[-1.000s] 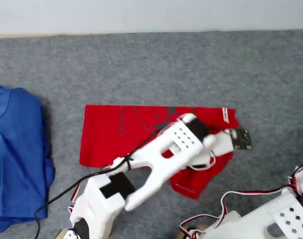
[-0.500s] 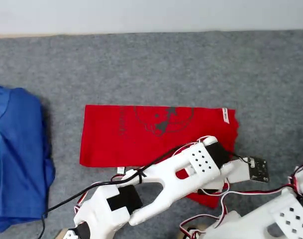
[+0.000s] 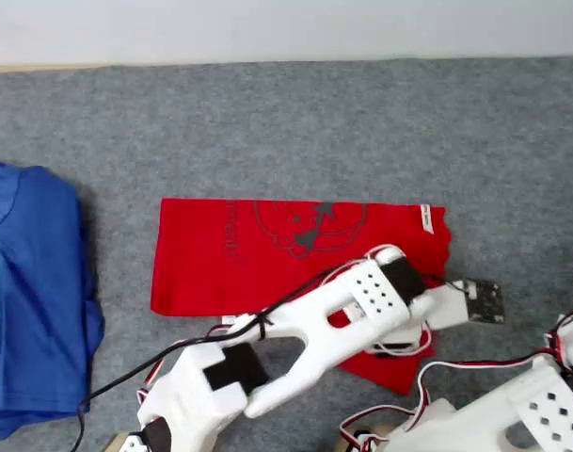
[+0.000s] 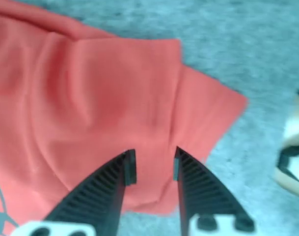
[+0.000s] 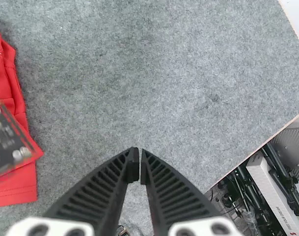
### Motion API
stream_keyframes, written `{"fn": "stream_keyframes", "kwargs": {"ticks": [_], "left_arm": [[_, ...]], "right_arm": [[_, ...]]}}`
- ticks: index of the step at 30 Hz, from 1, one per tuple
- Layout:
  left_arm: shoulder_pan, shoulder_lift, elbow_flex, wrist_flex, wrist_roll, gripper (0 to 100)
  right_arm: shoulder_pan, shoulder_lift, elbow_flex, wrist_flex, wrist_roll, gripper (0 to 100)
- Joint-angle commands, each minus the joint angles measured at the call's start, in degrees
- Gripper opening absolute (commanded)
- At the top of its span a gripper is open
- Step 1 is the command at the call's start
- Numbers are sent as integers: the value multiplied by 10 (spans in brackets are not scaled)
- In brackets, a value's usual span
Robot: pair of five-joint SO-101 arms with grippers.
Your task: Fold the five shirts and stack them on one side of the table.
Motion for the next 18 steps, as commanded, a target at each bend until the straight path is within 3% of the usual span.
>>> {"fn": "stream_keyframes", "kwargs": {"ticks": [1,7,13,18], "left_arm": [[-14,5,-20,-17,1,137],[-14,17,-20,-18,1,132],[-14,17,-20,-21,1,2],[-16,5,-27,-4,1,3]], "right_arm": [[5,-5,-2,24,5,9],[3,-8,32,23,5,9],[3,-8,32,23,5,9],[3,-8,32,23,5,9]]}}
